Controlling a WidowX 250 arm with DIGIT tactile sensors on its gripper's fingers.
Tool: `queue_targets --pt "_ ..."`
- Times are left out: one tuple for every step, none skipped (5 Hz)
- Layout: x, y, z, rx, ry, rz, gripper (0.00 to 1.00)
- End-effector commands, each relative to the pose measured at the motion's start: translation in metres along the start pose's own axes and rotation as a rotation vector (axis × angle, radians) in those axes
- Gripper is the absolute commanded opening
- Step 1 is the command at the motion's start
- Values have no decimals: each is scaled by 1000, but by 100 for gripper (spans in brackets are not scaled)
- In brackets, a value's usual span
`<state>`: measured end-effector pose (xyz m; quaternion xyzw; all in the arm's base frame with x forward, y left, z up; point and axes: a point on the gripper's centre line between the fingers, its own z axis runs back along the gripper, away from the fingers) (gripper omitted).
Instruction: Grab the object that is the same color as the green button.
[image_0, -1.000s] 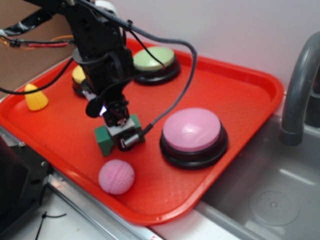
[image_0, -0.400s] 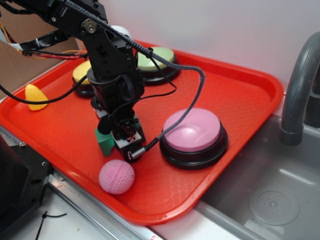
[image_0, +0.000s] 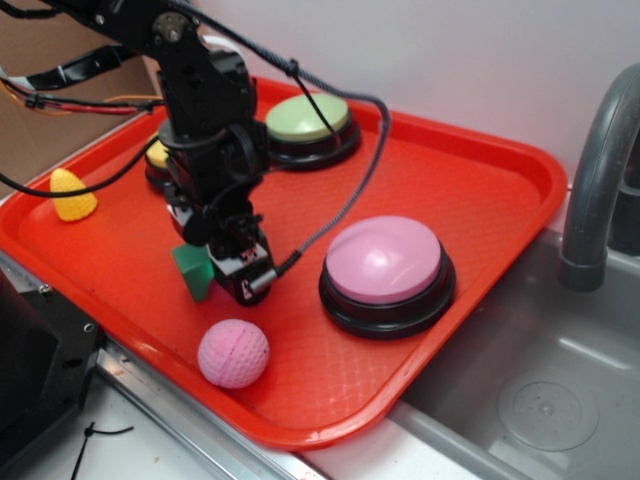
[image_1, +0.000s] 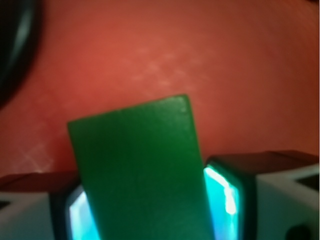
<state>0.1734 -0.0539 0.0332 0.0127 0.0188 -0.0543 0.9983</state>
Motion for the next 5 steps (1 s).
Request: queue_targets --pt "-17 36 64 39 37 258 0" --pt "-28 54 83 22 -18 310 0" --pt "-31 64 106 52 -93 340 0" --pt "-37 76 120 55 -140 393 0" --pt "-36 81 117 42 -110 413 0"
